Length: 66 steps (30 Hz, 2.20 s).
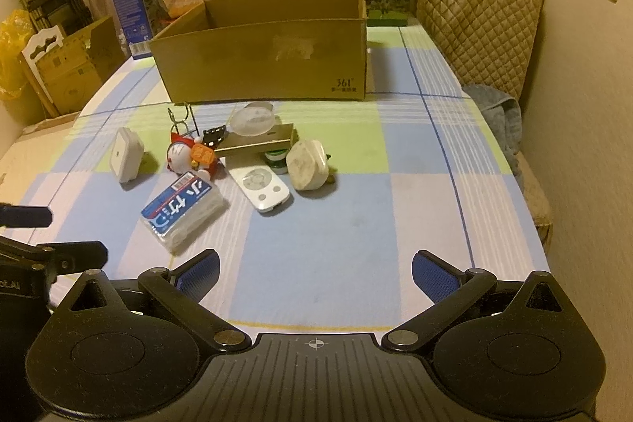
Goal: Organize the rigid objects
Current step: 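Grasp the blue toothpick box with the left tool while the right tool grasps the white round plug, then carry both items into the cardboard box and open both tools while lowering them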
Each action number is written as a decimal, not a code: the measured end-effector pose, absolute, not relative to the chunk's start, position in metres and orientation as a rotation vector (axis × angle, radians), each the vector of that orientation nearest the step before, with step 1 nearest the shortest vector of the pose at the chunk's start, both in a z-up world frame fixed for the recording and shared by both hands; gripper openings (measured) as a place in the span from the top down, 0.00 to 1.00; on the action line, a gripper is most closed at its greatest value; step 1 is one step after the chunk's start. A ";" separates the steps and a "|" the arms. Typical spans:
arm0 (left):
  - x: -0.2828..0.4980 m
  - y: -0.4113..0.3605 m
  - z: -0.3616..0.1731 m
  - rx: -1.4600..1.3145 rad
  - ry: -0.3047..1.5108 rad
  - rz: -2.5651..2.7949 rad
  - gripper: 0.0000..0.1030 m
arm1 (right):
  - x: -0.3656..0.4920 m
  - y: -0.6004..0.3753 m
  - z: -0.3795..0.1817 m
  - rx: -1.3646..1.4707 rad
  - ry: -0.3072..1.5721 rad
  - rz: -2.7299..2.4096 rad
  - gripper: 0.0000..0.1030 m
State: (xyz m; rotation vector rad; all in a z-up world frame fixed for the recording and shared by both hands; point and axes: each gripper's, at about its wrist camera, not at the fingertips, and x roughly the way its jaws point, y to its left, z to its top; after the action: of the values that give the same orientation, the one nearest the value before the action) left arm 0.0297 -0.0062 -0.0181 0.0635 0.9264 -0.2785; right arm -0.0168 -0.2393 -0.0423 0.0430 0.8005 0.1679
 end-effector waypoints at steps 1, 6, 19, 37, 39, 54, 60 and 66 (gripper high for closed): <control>0.034 -0.007 -0.020 0.075 0.925 -0.289 0.01 | -0.013 -0.240 -0.042 0.039 0.797 0.169 0.02; 0.060 -0.012 -0.034 0.148 0.933 -0.329 0.11 | 0.000 -0.242 -0.048 0.033 0.787 0.188 0.02; 0.114 -0.031 -0.076 0.234 0.986 -0.401 0.30 | 0.059 -0.233 -0.076 -0.035 0.760 0.252 0.18; 0.131 -0.039 -0.091 0.206 1.002 -0.428 0.49 | 0.108 -0.228 -0.105 -0.083 0.754 0.255 0.35; 0.128 -0.036 -0.087 0.167 0.992 -0.427 0.49 | 0.111 -0.224 -0.108 -0.094 0.754 0.255 0.37; 0.122 -0.035 -0.068 0.122 0.953 -0.419 0.49 | 0.123 -0.209 -0.118 -0.167 0.762 0.252 0.70; 0.119 -0.035 -0.055 0.111 0.928 -0.428 0.49 | 0.115 -0.214 -0.110 -0.164 0.770 0.231 0.85; 0.116 -0.031 -0.039 0.102 0.897 -0.420 0.49 | 0.104 -0.221 -0.089 -0.129 0.724 0.215 0.85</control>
State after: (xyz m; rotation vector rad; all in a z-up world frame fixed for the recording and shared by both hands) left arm 0.1158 -0.0309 -0.0391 0.1021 0.8971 -0.4204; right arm 0.1044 -0.2210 -0.0894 -0.1286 0.7242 0.2152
